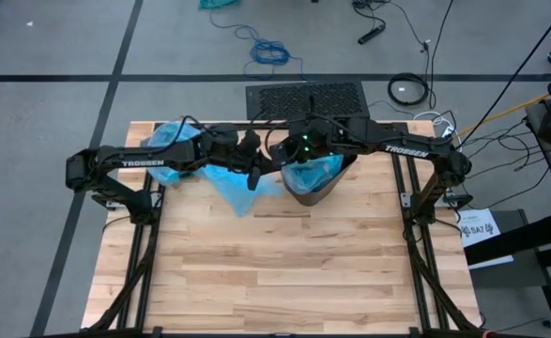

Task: Place trash/remove bag and relplace
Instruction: Remove the blue trash bag from the trash bin

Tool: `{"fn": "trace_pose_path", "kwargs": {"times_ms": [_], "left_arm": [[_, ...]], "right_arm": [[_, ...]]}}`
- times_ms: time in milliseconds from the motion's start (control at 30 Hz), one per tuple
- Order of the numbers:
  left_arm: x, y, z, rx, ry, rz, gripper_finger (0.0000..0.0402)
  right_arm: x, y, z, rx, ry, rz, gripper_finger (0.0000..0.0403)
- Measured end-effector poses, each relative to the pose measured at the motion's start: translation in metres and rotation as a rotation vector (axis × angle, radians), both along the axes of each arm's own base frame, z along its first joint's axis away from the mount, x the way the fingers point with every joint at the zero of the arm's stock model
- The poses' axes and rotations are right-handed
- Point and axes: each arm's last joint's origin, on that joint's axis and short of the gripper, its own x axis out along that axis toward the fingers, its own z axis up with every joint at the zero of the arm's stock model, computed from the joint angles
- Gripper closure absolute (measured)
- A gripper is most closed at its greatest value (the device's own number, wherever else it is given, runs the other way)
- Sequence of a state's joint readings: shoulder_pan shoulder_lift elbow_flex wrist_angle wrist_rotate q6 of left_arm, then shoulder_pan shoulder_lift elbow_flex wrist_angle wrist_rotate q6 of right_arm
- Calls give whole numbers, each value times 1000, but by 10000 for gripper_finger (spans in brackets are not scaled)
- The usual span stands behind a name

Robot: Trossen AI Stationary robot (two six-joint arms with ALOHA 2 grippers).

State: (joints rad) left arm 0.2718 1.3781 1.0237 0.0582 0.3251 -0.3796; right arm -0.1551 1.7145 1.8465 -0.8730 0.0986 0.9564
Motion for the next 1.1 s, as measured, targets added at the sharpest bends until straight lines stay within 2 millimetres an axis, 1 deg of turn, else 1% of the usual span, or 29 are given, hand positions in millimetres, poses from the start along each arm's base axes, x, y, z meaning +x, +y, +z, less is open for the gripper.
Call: {"fn": "trace_pose_path", "kwargs": {"times_ms": [167, 267, 333, 533, 633, 733, 800, 900, 1100], "left_arm": [[1, -2, 3, 2, -31, -7, 401], [2, -4, 4, 6, -43, -11, 401], [3, -5, 4, 8, -45, -12, 401], [4, -5, 3, 9, -41, -6, 401], [5, -5, 1, 7, -35, -6, 401], [5, -6, 3, 14, -59, -10, 401], [6, -7, 5, 21, -78, -13, 401], [7, -7, 8, 30, -110, -14, 401], [7, -7, 9, 34, -112, -14, 401]], "right_arm": [[2, 0, 2, -21, -28, 15, 403], [-3, 0, 2, -20, 3, 10, 403], [-11, 1, 7, -30, 15, -3, 403], [-45, 5, 33, -50, -12, -62, 403], [-57, 8, 35, 2, 18, -61, 403], [-61, 10, 31, 80, 67, -32, 401], [-58, 11, 27, 115, 84, -23, 394], [-56, 10, 25, 153, 83, -60, 374], [-56, 7, 25, 159, 78, -83, 323]]}}
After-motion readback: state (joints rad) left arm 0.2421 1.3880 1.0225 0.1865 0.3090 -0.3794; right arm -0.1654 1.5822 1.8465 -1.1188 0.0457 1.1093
